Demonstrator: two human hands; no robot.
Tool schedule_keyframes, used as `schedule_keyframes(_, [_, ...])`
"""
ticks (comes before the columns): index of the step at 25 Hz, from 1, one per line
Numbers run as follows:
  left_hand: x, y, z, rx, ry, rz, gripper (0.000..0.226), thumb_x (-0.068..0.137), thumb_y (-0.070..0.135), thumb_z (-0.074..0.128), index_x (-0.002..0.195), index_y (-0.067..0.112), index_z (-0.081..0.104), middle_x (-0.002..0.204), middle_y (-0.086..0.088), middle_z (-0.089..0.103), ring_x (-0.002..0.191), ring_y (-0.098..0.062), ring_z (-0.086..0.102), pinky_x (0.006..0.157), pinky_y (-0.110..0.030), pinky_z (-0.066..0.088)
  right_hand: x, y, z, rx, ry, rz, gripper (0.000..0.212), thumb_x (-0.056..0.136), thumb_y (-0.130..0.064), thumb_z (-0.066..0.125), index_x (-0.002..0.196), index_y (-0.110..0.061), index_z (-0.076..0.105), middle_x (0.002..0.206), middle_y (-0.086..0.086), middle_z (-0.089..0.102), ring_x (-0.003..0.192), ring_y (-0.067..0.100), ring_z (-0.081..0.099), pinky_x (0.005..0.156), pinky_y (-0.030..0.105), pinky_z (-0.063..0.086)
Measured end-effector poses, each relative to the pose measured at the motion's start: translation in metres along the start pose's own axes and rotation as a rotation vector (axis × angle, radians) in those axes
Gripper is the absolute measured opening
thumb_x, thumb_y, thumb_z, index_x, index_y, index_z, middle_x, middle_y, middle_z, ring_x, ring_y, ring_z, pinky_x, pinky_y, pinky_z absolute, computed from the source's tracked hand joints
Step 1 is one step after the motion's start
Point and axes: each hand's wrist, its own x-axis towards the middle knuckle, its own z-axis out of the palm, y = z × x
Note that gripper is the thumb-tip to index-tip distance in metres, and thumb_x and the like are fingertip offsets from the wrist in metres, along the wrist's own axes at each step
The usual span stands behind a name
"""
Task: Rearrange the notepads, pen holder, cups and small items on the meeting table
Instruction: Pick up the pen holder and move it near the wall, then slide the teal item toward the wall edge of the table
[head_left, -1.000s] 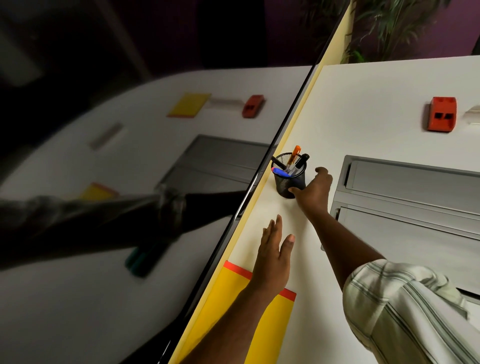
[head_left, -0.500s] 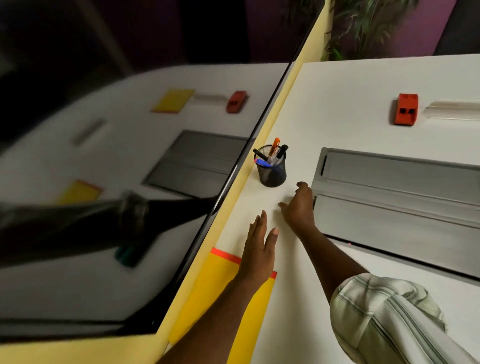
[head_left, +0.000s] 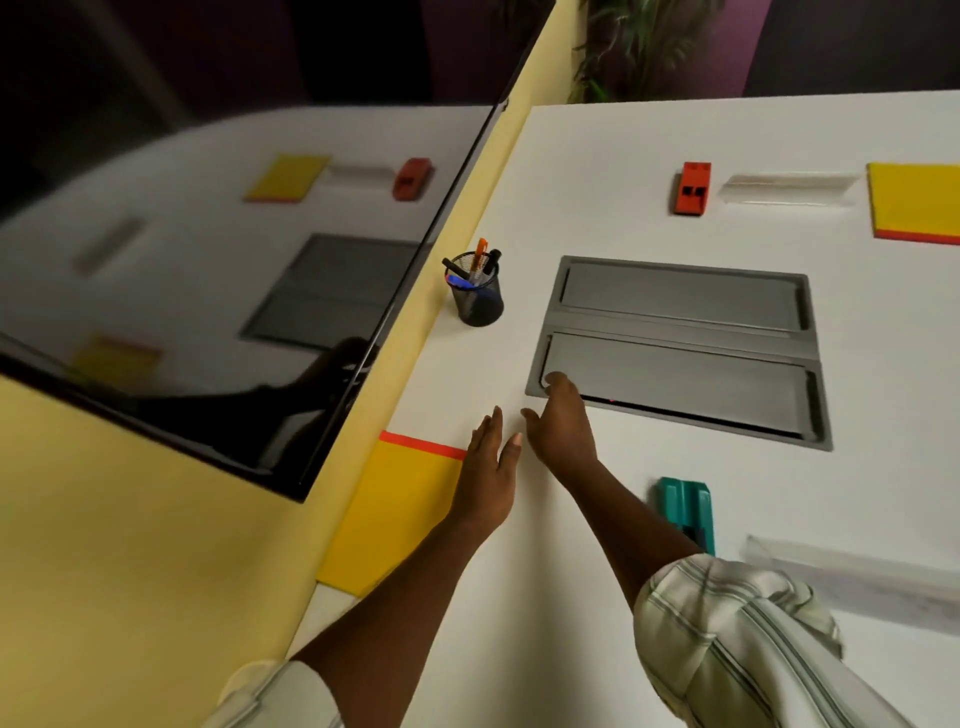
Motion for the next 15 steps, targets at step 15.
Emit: schedule_keyframes(15, [-0.101, 0.006, 0.028, 0.145, -0.257, -0.114, 0.068, 0.097, 0.048, 0.033, 0.151, 0.024, -0.001, 0.16, -0.004, 0.006, 0.147, -0.025, 0.01, 0.115, -0.038, 0.021, -0.113, 0.028, -0.083, -0.485, 0.001, 0.224, 0.062, 0.09, -0.042, 0.058, 0.135, -0.009, 0.033, 0.137, 0.016, 0.042, 0.126, 0.031, 0.041, 0.103, 0.039, 0.039])
